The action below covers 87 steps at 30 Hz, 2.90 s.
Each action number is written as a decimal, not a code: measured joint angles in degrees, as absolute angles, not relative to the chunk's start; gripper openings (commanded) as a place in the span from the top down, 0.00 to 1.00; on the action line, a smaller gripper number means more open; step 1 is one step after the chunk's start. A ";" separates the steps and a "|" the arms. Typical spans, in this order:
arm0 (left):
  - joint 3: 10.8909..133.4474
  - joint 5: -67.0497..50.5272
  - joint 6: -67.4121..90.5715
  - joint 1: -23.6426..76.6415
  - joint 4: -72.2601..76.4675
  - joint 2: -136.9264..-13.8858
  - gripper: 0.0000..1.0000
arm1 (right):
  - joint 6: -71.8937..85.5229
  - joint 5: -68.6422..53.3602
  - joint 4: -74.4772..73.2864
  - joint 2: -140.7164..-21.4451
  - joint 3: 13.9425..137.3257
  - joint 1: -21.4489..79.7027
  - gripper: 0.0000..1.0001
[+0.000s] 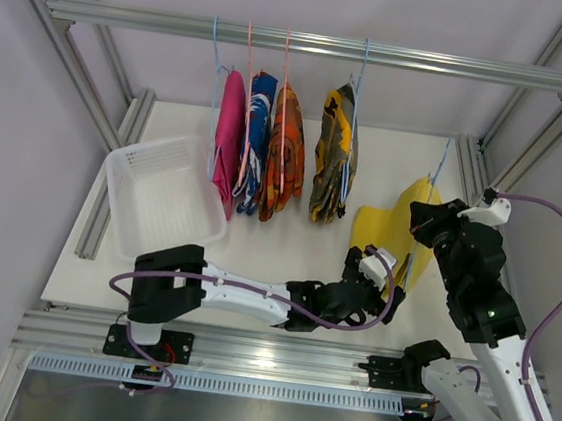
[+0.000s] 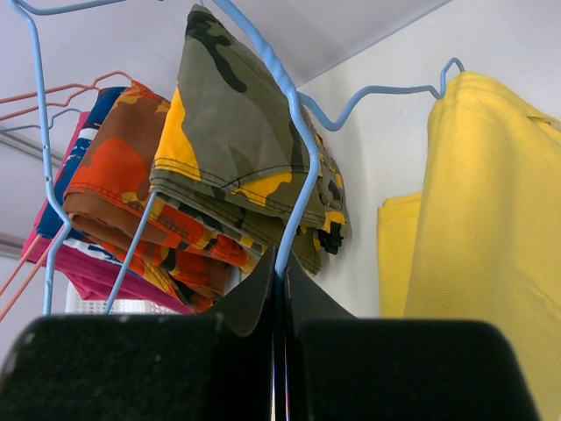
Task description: Remove the trousers from the hanger
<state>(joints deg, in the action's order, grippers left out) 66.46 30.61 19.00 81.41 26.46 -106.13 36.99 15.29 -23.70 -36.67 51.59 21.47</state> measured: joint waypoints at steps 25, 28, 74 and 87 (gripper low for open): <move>70.67 30.87 19.00 76.14 26.24 -112.77 0.12 | 36.16 9.89 -25.50 -35.16 52.21 20.12 1.00; 71.85 31.38 18.87 76.05 26.00 -113.21 0.20 | 36.18 9.45 -25.39 -35.00 52.07 20.01 1.00; 72.51 39.35 9.87 73.47 28.12 -111.79 0.99 | 41.36 5.34 -24.18 -26.02 41.98 19.16 1.00; 69.04 39.97 6.98 72.99 24.64 -102.69 0.99 | 42.61 5.52 -19.79 -24.62 33.74 19.16 1.00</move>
